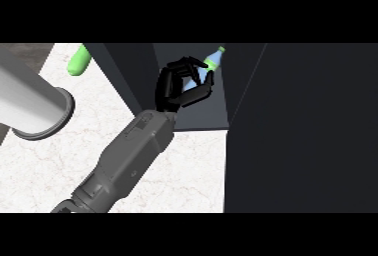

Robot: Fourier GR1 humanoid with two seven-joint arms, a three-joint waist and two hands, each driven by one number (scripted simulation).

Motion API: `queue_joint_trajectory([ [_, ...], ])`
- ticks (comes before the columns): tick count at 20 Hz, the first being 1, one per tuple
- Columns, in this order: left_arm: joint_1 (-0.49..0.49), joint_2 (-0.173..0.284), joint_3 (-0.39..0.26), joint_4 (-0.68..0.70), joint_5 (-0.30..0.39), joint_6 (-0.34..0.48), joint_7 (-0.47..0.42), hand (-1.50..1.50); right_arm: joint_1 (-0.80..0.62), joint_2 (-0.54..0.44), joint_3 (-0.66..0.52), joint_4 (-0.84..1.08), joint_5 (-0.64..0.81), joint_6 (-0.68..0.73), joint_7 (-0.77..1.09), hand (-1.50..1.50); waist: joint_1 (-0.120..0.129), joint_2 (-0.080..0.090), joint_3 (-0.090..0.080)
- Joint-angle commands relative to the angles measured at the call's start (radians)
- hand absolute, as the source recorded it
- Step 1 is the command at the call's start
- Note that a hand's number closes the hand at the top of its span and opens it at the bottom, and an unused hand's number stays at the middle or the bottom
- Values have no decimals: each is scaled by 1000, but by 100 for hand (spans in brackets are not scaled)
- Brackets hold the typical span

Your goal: Pick up the bottled water, place it into the cabinet and close the cabinet

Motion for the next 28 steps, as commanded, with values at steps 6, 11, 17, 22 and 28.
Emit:
queue_joint_trajectory([
  [6,302,0,-239,-395,72,-72,73,-150,56,5,80,-169,67,-61,79,-150,46,-12,0],
  [11,532,58,-305,-605,23,15,62,-150,52,-2,88,-166,106,-100,73,-150,63,-10,0],
  [17,820,273,-300,-850,26,9,6,-150,78,-46,124,-130,156,-95,23,-150,65,-15,0],
  [22,973,385,-319,-975,33,-77,-46,-150,-7,-201,87,-143,189,0,65,150,95,-9,-2],
  [28,1080,530,-255,-1042,52,-182,-121,-150,-124,-310,132,-159,280,57,75,150,93,-15,-6],
])
